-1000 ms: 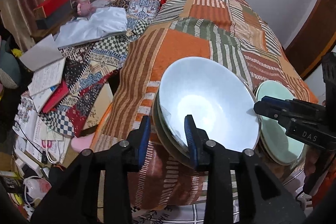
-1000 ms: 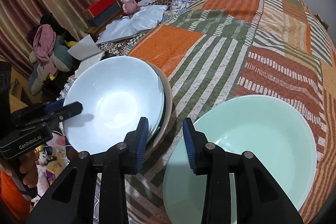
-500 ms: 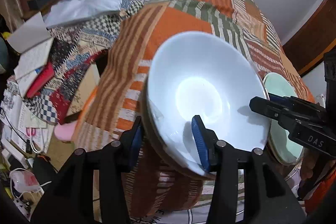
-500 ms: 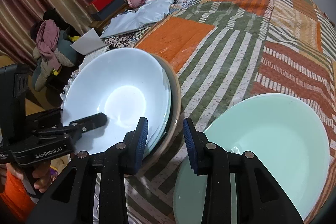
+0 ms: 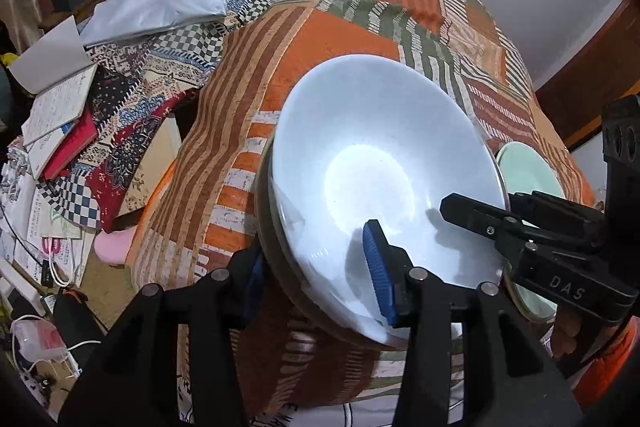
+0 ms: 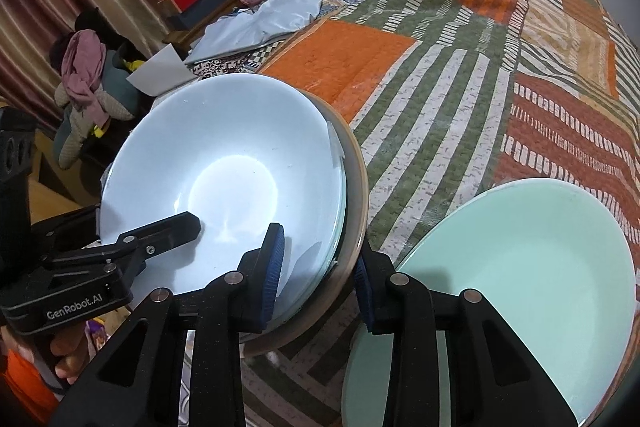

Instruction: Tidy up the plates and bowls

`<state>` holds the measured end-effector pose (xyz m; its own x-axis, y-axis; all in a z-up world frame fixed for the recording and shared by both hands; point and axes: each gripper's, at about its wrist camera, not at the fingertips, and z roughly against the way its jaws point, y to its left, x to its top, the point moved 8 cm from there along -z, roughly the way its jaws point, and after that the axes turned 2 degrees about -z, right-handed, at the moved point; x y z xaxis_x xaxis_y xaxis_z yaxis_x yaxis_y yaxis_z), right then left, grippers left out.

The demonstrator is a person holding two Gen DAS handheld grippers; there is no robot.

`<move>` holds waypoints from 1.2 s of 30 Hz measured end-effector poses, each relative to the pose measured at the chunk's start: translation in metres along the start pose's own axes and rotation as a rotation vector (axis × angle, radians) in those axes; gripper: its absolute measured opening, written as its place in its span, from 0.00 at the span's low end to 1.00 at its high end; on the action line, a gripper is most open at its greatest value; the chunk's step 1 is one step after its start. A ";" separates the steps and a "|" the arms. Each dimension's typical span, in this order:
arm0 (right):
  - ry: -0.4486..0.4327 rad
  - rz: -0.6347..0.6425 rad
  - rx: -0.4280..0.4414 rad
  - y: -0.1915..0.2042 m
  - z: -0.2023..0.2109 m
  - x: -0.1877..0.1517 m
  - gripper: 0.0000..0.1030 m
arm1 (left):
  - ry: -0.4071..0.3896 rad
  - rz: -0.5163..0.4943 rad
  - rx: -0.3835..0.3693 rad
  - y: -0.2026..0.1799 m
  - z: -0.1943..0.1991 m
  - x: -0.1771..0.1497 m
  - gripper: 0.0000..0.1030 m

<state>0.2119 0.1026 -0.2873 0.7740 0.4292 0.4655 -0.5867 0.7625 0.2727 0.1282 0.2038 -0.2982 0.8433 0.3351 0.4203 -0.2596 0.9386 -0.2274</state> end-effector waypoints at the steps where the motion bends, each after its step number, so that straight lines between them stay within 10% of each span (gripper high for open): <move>1: -0.001 -0.006 -0.002 0.000 0.001 0.000 0.29 | -0.004 0.000 0.007 -0.001 0.002 0.001 0.44; 36: -0.234 -0.129 -0.080 -0.069 0.118 -0.011 0.29 | -0.118 -0.175 -0.074 -0.129 0.053 0.023 0.44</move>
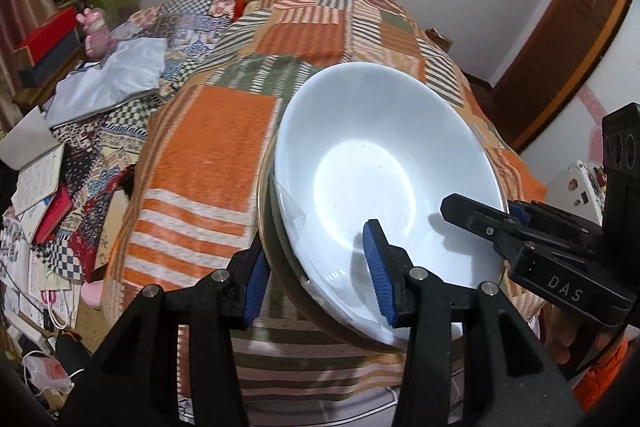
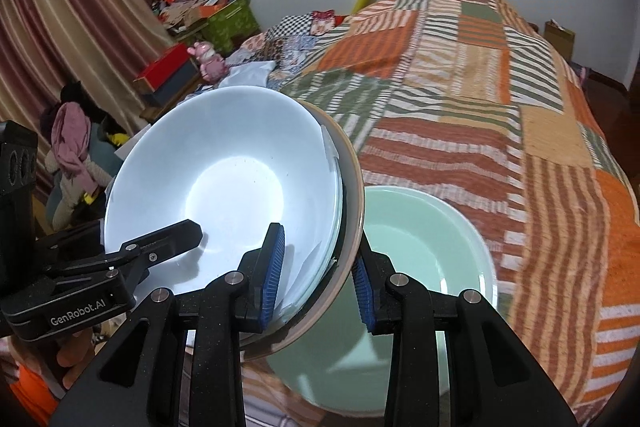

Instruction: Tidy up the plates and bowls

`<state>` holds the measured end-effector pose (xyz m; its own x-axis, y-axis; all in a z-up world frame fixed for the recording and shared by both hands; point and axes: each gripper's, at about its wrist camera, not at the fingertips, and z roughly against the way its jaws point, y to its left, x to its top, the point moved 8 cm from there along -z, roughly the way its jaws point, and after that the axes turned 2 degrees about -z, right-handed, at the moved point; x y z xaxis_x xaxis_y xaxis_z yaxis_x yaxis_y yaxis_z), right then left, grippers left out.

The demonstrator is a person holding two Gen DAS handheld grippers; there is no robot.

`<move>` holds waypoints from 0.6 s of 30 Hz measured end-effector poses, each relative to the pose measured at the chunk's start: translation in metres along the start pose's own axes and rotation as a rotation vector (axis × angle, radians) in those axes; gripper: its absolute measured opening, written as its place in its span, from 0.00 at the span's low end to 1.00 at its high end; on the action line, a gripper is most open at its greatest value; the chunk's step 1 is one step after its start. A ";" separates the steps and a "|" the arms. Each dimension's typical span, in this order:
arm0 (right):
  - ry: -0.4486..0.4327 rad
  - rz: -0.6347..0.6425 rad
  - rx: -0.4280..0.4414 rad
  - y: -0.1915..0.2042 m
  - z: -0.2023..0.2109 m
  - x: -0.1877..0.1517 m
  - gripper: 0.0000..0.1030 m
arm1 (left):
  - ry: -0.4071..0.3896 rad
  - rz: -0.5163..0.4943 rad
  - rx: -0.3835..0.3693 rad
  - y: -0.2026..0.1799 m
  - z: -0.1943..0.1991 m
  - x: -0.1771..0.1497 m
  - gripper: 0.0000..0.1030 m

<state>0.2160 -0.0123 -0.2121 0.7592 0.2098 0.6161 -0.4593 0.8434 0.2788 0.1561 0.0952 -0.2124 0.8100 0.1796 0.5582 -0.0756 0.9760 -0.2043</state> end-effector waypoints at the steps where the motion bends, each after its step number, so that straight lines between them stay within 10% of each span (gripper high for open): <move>1: -0.001 -0.006 -0.004 -0.003 0.002 -0.001 0.29 | 0.003 -0.007 -0.005 -0.005 -0.001 0.000 0.44; 18: 0.030 -0.097 -0.049 -0.052 0.008 -0.025 0.29 | 0.081 -0.074 -0.052 -0.052 -0.037 -0.010 0.44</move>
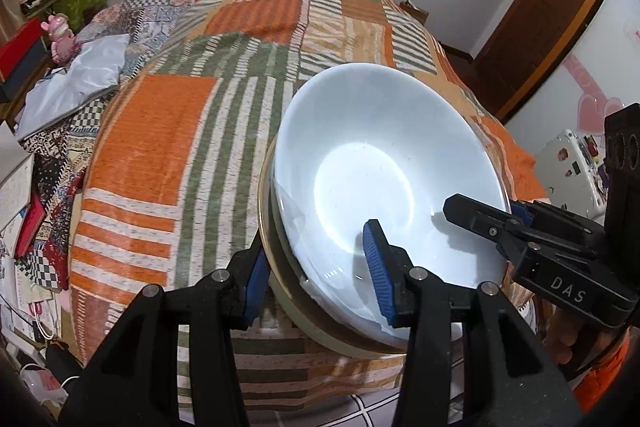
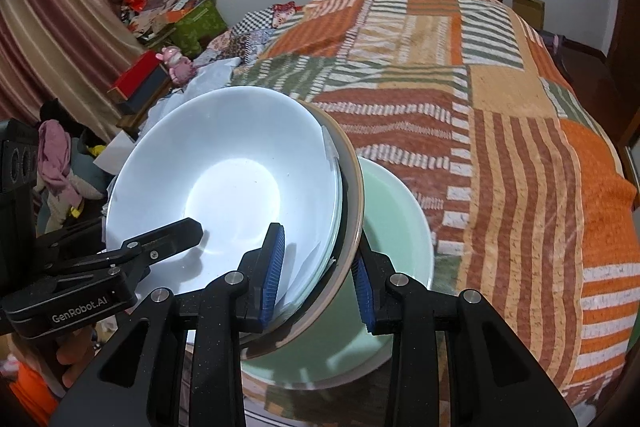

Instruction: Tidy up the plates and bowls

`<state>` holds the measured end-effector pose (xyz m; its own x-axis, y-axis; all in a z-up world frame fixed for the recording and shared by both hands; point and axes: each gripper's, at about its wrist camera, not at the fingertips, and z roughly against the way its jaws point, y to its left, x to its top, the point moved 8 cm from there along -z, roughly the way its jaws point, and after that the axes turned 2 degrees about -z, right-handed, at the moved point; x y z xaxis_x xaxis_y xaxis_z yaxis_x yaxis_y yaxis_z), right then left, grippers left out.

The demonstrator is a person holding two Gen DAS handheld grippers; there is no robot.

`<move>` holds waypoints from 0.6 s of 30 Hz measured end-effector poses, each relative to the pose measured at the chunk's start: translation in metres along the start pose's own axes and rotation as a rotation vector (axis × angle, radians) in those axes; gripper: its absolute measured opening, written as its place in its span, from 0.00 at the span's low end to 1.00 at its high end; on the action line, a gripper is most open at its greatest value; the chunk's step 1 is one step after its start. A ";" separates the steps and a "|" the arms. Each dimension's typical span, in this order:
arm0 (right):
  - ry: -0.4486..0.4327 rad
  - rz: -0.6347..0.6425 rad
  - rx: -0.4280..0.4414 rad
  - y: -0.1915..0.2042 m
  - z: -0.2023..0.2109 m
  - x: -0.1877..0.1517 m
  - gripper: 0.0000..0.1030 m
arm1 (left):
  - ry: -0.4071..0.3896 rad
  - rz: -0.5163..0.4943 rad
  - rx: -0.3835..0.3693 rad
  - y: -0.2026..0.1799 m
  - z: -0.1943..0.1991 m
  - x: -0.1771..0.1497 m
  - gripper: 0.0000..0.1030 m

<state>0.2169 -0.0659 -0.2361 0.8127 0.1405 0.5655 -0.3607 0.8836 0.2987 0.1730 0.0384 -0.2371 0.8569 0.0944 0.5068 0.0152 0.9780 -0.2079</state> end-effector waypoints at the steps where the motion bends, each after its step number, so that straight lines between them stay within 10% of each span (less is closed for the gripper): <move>1: 0.005 -0.004 -0.002 -0.003 -0.001 -0.001 0.29 | 0.006 -0.001 -0.002 -0.001 -0.002 -0.001 0.44; 18: 0.050 -0.064 0.031 -0.015 -0.016 -0.010 0.31 | 0.061 0.009 -0.032 -0.001 -0.029 -0.004 0.44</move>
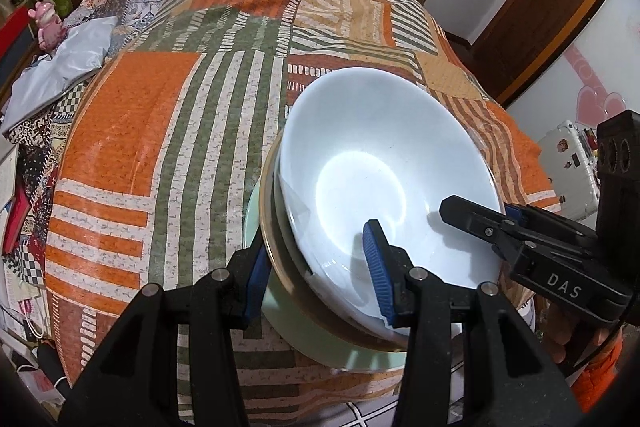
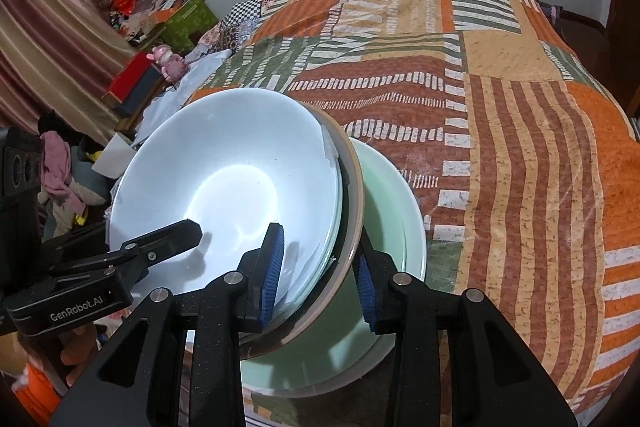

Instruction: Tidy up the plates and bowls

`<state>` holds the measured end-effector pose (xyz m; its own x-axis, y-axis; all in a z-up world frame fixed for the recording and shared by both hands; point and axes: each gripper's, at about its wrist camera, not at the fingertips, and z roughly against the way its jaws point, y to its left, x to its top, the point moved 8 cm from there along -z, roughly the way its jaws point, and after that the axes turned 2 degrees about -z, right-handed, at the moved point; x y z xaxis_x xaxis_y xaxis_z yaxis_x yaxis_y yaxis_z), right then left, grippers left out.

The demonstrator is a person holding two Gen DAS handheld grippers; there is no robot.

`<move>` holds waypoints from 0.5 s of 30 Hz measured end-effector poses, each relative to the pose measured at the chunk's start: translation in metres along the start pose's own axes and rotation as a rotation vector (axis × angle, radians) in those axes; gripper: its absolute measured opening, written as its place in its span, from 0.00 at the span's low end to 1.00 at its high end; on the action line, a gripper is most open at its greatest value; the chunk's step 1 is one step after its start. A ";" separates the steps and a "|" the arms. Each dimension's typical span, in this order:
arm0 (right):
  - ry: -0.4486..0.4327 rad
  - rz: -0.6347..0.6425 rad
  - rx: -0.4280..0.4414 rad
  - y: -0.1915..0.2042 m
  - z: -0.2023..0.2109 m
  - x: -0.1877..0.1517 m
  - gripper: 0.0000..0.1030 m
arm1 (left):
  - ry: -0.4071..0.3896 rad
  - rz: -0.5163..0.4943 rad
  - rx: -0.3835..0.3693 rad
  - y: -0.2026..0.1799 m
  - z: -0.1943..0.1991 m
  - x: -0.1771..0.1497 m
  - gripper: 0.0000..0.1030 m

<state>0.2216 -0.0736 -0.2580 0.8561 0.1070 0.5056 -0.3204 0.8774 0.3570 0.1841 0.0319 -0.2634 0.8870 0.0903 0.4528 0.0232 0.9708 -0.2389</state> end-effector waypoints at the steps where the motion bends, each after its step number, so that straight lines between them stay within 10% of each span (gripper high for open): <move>1: 0.001 0.002 -0.001 0.000 0.000 0.000 0.31 | 0.002 0.001 -0.001 0.000 0.000 0.001 0.44; 15: -0.204 0.089 -0.039 0.019 0.075 0.019 0.31 | -0.235 -0.065 0.044 -0.010 0.083 0.019 0.44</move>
<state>0.2017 -0.0899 -0.1823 0.7242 0.0919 0.6834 -0.3720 0.8866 0.2749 0.1627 0.0419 -0.1810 0.7525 0.0718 0.6547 0.0521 0.9844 -0.1679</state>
